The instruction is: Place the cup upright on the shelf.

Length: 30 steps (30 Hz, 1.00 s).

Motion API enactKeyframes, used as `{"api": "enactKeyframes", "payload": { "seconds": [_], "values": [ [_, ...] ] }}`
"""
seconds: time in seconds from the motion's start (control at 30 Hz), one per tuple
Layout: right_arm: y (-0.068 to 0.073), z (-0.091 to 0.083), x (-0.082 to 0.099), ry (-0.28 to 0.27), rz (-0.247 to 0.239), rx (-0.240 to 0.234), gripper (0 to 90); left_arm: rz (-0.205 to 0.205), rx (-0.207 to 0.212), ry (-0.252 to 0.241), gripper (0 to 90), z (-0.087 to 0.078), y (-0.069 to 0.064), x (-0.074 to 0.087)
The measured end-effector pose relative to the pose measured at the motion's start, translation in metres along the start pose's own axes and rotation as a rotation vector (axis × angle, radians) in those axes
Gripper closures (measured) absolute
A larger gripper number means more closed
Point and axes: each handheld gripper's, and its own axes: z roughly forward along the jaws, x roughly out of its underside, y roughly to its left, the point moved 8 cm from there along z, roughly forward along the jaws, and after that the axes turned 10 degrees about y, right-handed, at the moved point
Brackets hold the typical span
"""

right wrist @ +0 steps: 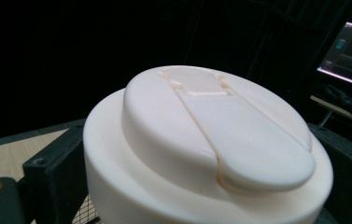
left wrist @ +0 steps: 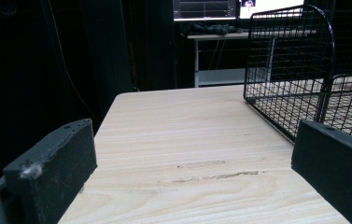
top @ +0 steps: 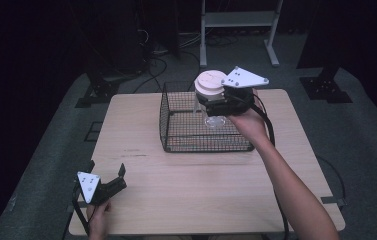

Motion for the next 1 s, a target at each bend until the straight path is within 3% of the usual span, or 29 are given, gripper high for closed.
{"api": "enactKeyframes", "payload": {
  "seconds": [0.57, 0.9, 1.0],
  "values": [
    [-0.011, 0.05, 0.016, 0.046, 0.031, 0.019, 4.2, -0.002, 0.001, -0.001, 0.0, 0.0, 0.0, 0.0],
    [-0.017, 0.075, 0.036, 0.077, 0.067, 0.024, 4.1, -0.003, 0.003, -0.001, 0.0, 0.0, 0.0, 0.0],
    [-0.018, 0.081, 0.041, 0.083, 0.086, -0.007, 4.1, -0.002, 0.005, 0.0, 0.0, 0.0, 0.0, 0.0]
  ]
}}
